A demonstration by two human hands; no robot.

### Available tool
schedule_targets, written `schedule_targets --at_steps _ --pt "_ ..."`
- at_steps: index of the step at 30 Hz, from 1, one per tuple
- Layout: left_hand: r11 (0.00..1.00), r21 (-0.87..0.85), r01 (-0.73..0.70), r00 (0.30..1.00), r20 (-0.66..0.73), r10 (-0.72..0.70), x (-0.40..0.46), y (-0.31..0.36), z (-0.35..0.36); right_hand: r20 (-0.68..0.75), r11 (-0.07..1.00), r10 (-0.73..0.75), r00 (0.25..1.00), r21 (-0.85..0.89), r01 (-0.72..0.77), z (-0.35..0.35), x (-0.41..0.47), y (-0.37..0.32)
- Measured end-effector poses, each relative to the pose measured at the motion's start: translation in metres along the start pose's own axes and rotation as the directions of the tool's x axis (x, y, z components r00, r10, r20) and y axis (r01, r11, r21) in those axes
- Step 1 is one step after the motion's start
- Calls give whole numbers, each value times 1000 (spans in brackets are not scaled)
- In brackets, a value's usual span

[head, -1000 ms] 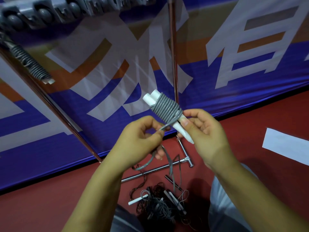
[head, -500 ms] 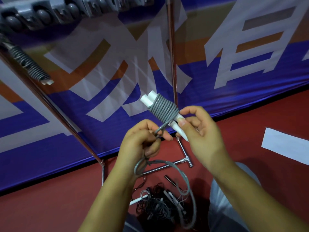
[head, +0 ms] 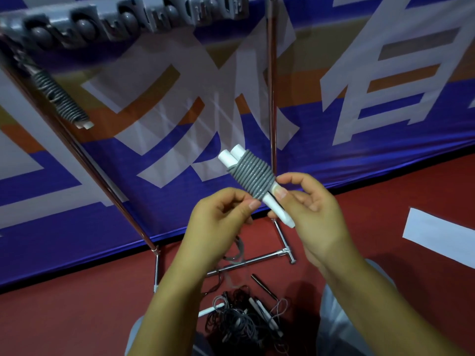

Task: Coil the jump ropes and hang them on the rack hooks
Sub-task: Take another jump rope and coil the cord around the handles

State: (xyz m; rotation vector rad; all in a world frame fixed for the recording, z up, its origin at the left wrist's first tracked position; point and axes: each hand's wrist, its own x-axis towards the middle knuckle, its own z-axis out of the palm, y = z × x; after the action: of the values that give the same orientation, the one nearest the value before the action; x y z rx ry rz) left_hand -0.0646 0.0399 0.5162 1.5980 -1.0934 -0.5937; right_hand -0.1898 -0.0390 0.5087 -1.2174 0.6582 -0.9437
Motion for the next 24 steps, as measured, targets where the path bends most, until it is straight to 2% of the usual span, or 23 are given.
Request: schedule_targets --at_steps 3,6,8,10,12,14,17,24 --pt "984 -166 61 998 23 -58 -1 -3 -3 -6 997 41 999 62 -41 3 -3 -2" --pt "902 -417 115 993 21 -117 -5 -9 -1 10 993 74 997 90 -75 5 -3 -5" --pt "845 -521 126 990 6 -144 -4 -13 1 31 987 110 994 116 -112 6 -3 -8" --pt "807 -579 118 990 5 -141 -2 -17 1 69 977 152 986 144 -160 5 -4 -9" --pt "771 -631 83 997 52 -65 2 -19 -1 149 958 202 968 176 -227 4 -4 -11" --pt "746 -664 53 992 120 36 5 -18 -2 241 925 258 936 219 -311 2 -2 -13" --pt "768 -640 29 984 151 89 8 -13 -4 301 907 284 910 224 -357 0 2 -14" --pt "847 -531 -4 994 87 59 6 -6 -3 273 983 163 948 35 -180 -1 1 -9"
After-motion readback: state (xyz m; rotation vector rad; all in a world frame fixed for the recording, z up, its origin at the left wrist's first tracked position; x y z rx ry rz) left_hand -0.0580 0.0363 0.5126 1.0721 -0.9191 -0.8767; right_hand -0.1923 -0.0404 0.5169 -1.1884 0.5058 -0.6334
